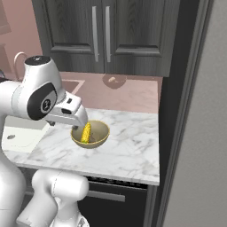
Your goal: Take the lemon, garlic, and corn from the freezer and place them in the bowl on the counter.
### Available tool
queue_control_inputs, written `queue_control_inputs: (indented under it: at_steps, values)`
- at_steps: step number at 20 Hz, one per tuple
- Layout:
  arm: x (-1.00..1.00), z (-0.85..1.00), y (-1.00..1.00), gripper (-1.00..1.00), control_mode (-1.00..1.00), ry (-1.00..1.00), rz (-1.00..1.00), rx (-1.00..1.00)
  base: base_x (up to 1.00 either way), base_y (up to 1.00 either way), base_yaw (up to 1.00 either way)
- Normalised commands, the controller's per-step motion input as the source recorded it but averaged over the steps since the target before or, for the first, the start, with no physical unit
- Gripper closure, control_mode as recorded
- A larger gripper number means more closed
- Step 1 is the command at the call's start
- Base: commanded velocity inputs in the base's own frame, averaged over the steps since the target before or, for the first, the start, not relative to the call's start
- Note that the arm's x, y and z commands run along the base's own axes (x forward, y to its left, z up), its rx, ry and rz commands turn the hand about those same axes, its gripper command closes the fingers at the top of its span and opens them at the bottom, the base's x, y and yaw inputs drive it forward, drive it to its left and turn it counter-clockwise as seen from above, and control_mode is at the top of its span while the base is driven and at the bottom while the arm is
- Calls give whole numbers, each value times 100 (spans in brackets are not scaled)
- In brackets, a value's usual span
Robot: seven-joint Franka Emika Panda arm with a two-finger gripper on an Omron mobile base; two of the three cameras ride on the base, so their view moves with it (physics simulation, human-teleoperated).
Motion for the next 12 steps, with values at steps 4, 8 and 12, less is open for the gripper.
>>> queue_control_inputs:
  at_steps: [4, 8, 12]
  values:
    - [-31, 31, 0, -100, -100, -13, 0, 0, 0, 0, 0]
    - [-46, 34, 0, -100, -100, -10, 0, 0, 0, 0, 0]
    - [-39, 27, 0, -100, -100, -13, 0, 0, 0, 0, 0]
